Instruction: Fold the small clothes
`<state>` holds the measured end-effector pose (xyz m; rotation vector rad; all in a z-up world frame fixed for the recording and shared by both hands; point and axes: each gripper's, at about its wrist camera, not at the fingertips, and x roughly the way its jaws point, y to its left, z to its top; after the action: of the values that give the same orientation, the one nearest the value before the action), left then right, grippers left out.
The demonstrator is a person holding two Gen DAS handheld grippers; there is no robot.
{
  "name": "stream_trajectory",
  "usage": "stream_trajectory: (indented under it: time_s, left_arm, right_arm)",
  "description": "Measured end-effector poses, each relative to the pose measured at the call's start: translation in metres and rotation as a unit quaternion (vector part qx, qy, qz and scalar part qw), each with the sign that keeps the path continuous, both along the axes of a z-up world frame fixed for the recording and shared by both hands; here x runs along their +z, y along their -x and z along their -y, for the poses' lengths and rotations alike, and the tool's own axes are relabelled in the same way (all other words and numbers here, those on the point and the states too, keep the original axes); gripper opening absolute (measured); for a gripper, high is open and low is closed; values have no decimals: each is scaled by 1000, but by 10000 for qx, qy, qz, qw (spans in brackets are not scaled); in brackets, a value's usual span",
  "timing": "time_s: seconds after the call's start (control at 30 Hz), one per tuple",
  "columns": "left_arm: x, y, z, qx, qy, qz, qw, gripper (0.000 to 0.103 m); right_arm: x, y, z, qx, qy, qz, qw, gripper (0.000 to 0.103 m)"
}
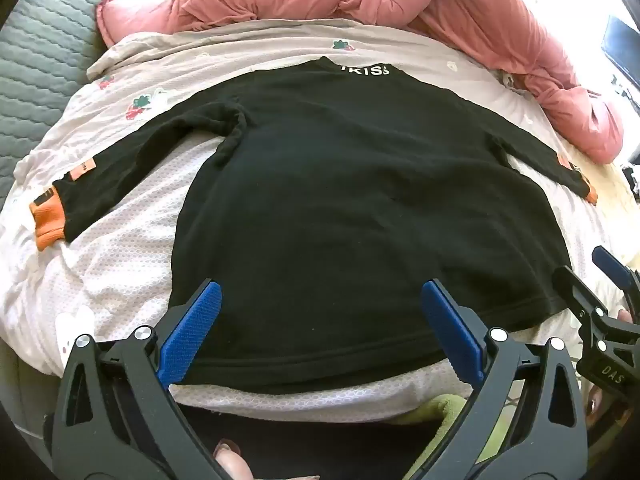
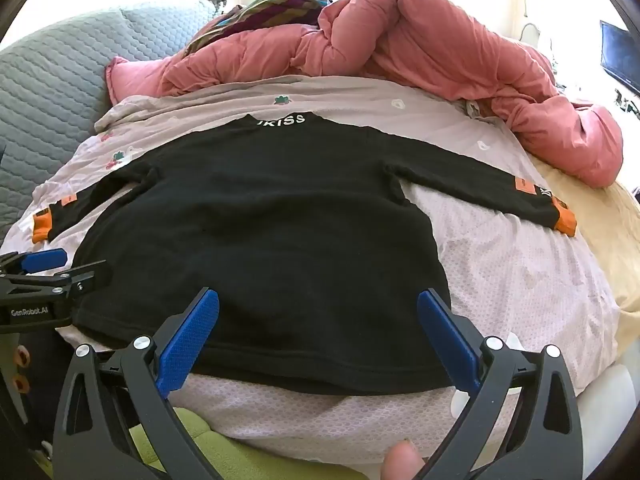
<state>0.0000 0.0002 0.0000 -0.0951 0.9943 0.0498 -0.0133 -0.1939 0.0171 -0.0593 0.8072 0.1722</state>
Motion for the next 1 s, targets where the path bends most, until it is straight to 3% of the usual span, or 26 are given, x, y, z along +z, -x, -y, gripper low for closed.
stream_trajectory:
  time_s: [1.0]
  left_arm:
    - [8,3,-6,48,73,122,9999,94]
  right_arm:
    - [1,6,-12,49,39,72,10000,99]
